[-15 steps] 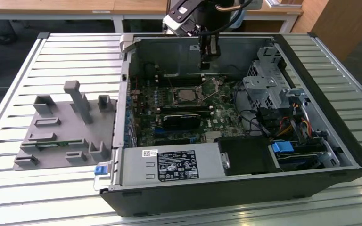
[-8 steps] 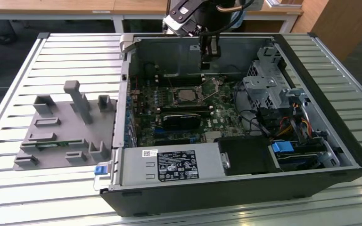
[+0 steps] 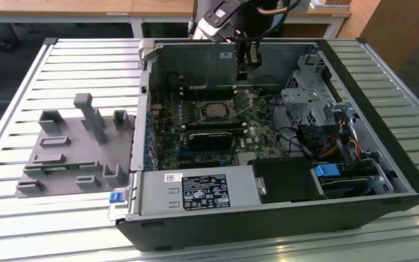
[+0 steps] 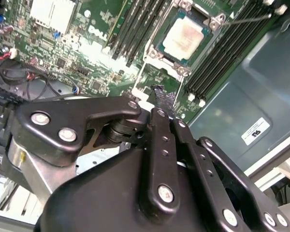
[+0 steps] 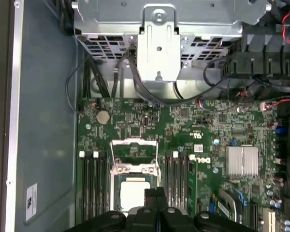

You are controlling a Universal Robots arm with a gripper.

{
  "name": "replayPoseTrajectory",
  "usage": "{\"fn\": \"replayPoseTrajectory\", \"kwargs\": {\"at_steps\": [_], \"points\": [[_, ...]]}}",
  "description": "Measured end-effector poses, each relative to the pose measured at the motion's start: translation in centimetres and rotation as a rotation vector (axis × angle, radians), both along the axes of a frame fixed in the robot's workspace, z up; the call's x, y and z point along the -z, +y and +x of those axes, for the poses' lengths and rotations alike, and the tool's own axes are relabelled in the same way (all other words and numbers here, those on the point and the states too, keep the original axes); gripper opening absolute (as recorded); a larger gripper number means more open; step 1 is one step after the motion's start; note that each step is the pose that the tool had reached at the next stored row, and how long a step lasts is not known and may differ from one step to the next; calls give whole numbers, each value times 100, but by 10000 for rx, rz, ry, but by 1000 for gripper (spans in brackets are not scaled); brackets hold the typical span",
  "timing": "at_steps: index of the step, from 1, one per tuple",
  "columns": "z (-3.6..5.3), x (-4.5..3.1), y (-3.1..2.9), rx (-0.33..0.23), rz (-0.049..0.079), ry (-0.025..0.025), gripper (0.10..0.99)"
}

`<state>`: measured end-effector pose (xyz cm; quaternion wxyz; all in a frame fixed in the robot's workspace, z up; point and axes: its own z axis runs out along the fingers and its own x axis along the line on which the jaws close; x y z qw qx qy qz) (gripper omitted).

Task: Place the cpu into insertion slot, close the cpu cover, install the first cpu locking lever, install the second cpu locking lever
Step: 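Close the cpu cover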

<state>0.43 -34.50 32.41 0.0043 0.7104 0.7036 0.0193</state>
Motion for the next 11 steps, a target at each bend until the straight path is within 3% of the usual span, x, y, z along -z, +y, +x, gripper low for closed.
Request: {"fn": "replayPoseTrajectory", "kwargs": {"at_steps": [11], "points": [[125, 103, 66, 0, 1, 50, 106]]}}
